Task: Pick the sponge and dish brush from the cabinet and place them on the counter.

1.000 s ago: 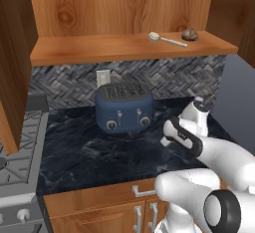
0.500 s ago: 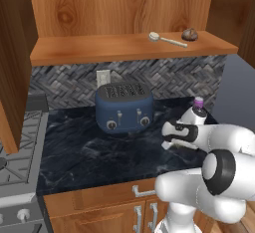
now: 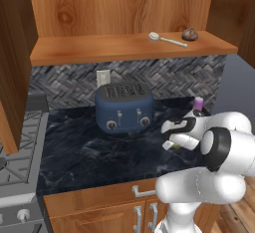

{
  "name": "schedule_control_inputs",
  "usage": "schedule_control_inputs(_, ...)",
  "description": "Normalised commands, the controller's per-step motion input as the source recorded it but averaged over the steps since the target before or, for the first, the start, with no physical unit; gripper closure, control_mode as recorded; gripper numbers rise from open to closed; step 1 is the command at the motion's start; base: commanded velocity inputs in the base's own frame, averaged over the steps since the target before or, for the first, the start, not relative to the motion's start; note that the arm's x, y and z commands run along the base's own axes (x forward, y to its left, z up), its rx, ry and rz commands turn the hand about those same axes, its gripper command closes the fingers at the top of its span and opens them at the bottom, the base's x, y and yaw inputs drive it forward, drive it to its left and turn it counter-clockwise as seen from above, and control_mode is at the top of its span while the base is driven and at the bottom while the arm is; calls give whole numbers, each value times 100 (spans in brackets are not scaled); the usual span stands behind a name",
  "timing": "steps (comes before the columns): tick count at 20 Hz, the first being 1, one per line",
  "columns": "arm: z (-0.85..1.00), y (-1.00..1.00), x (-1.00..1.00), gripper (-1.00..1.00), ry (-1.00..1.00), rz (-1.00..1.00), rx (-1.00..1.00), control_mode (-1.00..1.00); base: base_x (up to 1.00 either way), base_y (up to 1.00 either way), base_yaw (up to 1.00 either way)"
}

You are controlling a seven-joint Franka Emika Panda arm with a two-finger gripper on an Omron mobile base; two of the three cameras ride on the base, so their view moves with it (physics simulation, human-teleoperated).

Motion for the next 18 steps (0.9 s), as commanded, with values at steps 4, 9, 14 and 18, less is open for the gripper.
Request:
schedule_control_inputs(4, -10, 2, 0, -100, 0, 0, 0, -100, 0, 0, 0)
schedule_control_inputs(9, 6, 1, 0, -100, 0, -1, 0, -100, 0, 0, 0)
schedule_control_inputs(14, 31, 2, -11, -100, 0, -2, 0, -100, 0, 0, 0)
schedule_control_inputs(18, 14, 8, -18, -100, -2, -2, 0, -100, 0, 0, 0)
